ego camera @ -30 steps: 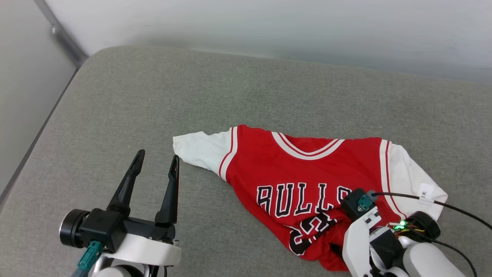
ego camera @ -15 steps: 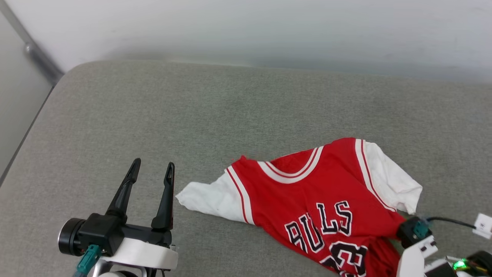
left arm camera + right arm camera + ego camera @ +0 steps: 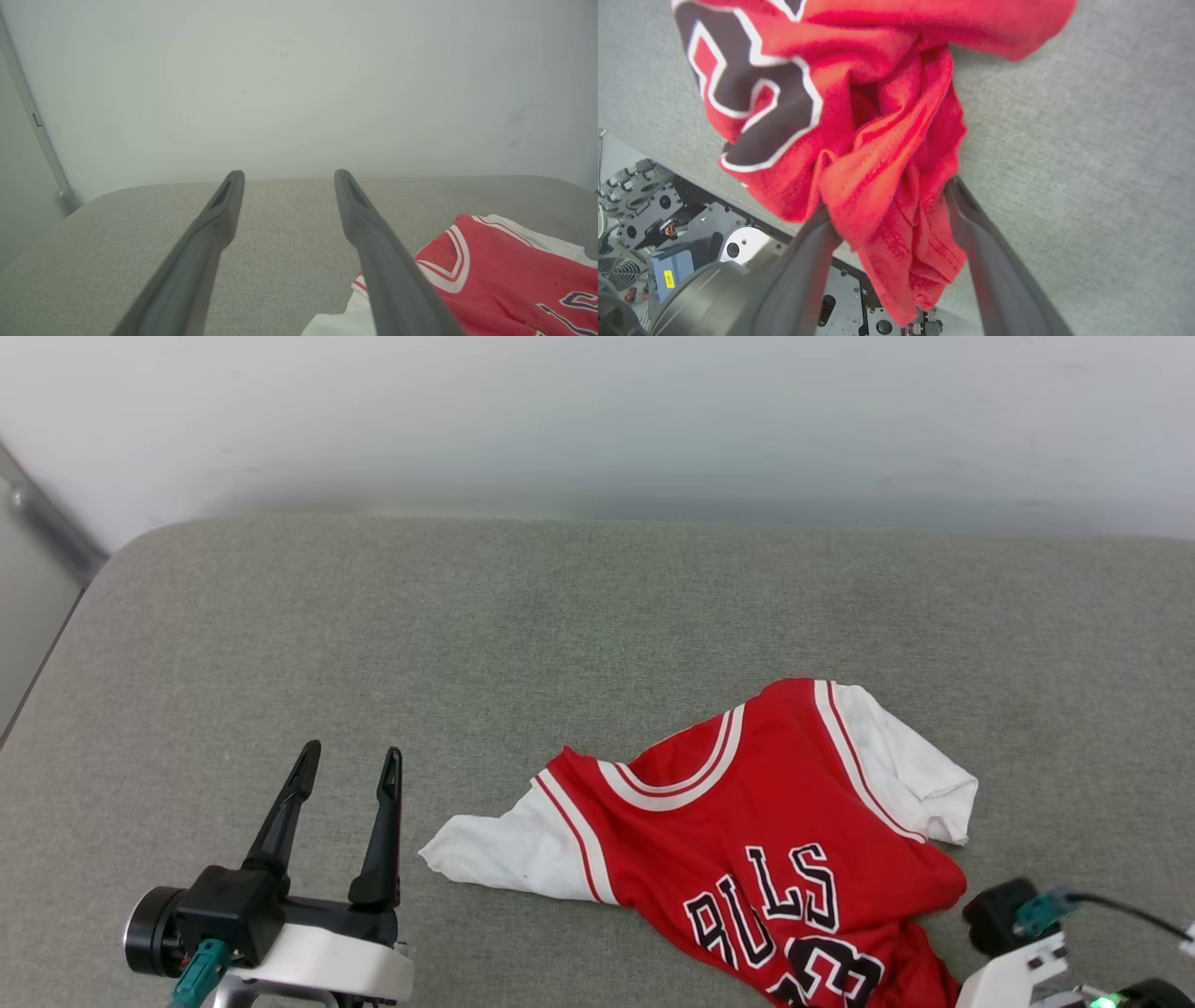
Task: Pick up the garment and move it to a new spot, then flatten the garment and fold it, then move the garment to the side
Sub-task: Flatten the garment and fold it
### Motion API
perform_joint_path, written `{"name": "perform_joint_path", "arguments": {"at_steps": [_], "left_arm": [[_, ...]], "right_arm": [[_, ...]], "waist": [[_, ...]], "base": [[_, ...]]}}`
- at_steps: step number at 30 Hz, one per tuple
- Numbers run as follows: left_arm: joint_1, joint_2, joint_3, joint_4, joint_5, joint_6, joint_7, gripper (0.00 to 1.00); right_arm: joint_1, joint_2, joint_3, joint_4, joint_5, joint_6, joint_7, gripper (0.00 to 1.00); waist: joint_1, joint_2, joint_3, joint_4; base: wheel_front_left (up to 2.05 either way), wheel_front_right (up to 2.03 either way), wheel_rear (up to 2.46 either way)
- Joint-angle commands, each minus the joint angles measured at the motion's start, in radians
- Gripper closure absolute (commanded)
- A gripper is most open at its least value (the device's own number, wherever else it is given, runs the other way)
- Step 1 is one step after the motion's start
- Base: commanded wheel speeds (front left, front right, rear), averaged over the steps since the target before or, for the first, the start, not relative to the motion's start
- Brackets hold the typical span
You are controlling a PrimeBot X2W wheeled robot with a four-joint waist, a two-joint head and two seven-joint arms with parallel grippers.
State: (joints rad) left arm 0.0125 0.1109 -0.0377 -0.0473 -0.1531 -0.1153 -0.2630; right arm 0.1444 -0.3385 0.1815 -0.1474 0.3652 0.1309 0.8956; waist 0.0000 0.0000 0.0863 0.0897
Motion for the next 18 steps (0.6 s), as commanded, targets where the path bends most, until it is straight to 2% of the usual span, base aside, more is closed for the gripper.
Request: {"name": "perform_joint_path", "arguments": {"at_steps": [1, 8, 12, 13, 18], "left_arm": [[0.010, 0.000, 0.006, 0.000, 0.007, -0.004, -0.003, 0.00], [0.024, 0.000, 0.025, -0.001, 0.009, -0.006, -0.003, 0.00], [0.026, 0.000, 0.029, -0.006, 0.000, -0.009, -0.003, 0.00], [0.026, 0.000, 0.029, -0.006, 0.000, -0.009, -0.003, 0.00], [0.030, 0.006, 0.015, -0.007, -0.013, -0.011, -0.003, 0.00]], "right_arm": [[-0.015, 0.011, -0.023, -0.035, 0.018, 0.000, -0.021, 0.00], [-0.076, 0.048, -0.142, -0.177, 0.073, 0.000, -0.166, 0.00], [-0.119, 0.080, -0.206, -0.203, 0.058, 0.000, -0.322, 0.00], [-0.119, 0.080, -0.206, -0.203, 0.058, 0.000, -0.322, 0.00], [-0.133, 0.111, -0.223, -0.173, 0.015, 0.000, -0.559, 0.00]], "waist": [[0.0000, 0.0000, -0.011, -0.011], [0.0000, 0.0000, -0.031, -0.032], [0.0000, 0.0000, -0.028, -0.037], [0.0000, 0.0000, -0.028, -0.037], [0.0000, 0.0000, -0.018, -0.039]], "base": [[0.00, 0.00, 0.00], [0.00, 0.00, 0.00], [0.00, 0.00, 0.00], [0.00, 0.00, 0.00], [0.00, 0.00, 0.00]]}}
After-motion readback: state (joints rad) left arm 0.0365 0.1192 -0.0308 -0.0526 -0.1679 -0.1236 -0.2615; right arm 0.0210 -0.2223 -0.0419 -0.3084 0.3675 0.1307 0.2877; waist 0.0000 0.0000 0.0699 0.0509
